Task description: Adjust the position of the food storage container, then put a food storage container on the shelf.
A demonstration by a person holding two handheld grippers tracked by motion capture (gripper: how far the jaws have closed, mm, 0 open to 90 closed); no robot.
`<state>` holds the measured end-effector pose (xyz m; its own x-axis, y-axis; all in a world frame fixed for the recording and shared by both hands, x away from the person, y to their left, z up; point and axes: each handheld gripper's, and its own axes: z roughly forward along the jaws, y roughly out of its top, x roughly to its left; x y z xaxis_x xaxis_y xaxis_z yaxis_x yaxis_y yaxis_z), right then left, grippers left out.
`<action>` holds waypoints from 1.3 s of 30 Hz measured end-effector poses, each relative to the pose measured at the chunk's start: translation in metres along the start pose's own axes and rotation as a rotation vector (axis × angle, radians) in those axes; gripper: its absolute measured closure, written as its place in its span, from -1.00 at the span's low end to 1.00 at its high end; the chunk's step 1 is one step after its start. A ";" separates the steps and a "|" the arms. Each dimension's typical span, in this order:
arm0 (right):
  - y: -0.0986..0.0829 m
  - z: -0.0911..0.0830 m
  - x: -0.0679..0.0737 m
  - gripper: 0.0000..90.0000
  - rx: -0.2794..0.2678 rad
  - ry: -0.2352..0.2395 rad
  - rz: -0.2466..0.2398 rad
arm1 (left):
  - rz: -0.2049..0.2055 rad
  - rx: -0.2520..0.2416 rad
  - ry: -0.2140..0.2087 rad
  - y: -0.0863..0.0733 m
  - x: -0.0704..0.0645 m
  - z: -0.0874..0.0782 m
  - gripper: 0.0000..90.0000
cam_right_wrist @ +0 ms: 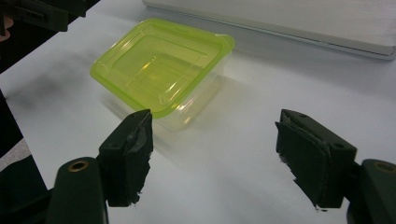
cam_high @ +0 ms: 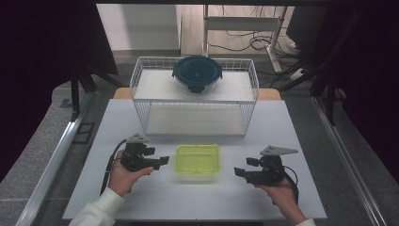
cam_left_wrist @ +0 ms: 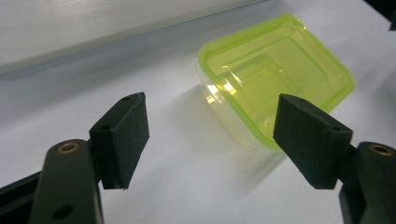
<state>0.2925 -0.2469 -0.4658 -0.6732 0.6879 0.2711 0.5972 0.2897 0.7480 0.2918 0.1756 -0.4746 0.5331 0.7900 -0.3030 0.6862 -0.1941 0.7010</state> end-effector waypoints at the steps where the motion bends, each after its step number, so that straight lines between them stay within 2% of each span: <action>1: 0.000 0.000 0.000 -0.40 0.001 0.001 0.000 | -0.008 -0.002 -0.003 0.000 0.001 0.000 -0.42; 6: 0.001 0.001 0.000 -0.40 0.000 0.007 0.003 | -0.047 -0.004 -0.010 -0.002 0.005 0.000 -0.42; 9: 0.003 0.003 0.000 -0.40 -0.001 0.011 0.011 | -0.057 -0.002 -0.003 -0.003 0.006 -0.001 -0.42; 14: 0.006 0.005 0.000 -0.40 -0.003 0.020 0.017 | -0.097 -0.017 -0.022 -0.002 0.010 -0.004 -0.42; 23: 0.012 0.011 -0.006 -0.30 0.003 0.029 0.046 | -0.132 -0.020 -0.059 0.002 0.012 0.006 -0.37; 27: 0.018 0.018 -0.013 -0.26 -0.010 0.055 0.100 | -0.164 -0.024 -0.088 0.005 0.015 0.012 -0.35; 31: 0.022 0.025 -0.016 -0.24 0.002 0.061 0.120 | -0.187 -0.010 -0.104 0.007 0.019 0.021 -0.34; 39: 0.034 0.055 -0.024 -0.24 0.029 0.111 0.218 | -0.239 0.025 -0.158 0.009 0.021 0.044 -0.32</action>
<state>0.3532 -0.2173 -0.4802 -0.5702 0.6592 0.4902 0.7447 0.1628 0.6473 0.3312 0.1650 -0.5032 0.4241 0.7153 -0.5554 0.8124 -0.0294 0.5824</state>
